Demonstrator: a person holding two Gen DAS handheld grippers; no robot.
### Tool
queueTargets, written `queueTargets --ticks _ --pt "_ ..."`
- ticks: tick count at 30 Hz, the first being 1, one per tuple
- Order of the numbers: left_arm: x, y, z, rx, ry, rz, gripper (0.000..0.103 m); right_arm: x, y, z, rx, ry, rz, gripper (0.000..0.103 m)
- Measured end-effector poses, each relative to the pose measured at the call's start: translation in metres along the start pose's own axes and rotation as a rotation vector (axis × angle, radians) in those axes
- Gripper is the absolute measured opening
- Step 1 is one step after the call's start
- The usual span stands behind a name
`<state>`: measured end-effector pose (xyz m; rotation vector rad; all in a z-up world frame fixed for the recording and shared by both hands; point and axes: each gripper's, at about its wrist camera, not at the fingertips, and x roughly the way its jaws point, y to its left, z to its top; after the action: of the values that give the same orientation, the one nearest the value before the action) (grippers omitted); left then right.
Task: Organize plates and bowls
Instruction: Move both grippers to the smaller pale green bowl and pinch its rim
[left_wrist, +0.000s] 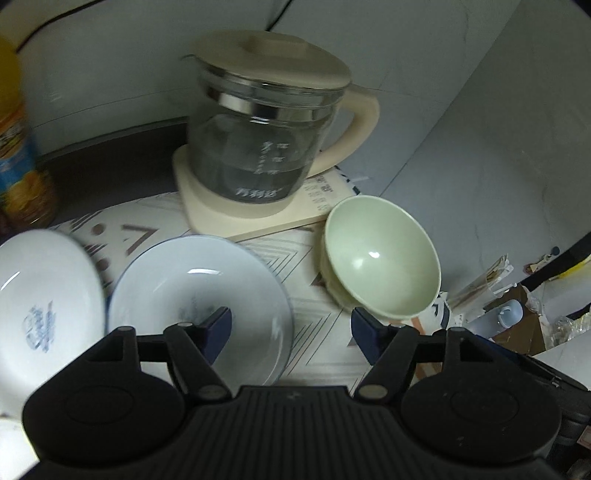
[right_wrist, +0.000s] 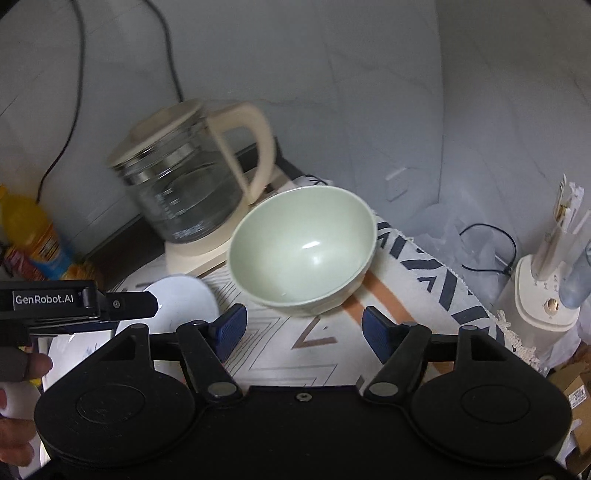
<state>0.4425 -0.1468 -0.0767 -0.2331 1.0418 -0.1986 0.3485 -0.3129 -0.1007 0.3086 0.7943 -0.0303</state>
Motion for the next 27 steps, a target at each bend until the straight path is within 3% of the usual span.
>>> queueTargets --ticks 11,18,24,27 --pt "0.061 -0.016 0.025 0.020 0.049 -0.036 0.066 0.046 -0.024 0.016 0.080 0.039 -0.051 0.062" --pt "0.091 -0.023 0.029 0.016 0.079 -0.021 0.062 0.072 -0.029 0.022 0.092 0.076 -0.069 0.054" --pt "0.108 -0.025 0.032 0.013 0.114 -0.021 0.048 0.089 -0.026 0.023 0.075 0.102 -0.087 0.052" --pt "0.117 -0.023 0.033 -0.008 0.143 -0.030 0.031 0.095 -0.027 0.023 0.090 0.120 -0.090 0.036"
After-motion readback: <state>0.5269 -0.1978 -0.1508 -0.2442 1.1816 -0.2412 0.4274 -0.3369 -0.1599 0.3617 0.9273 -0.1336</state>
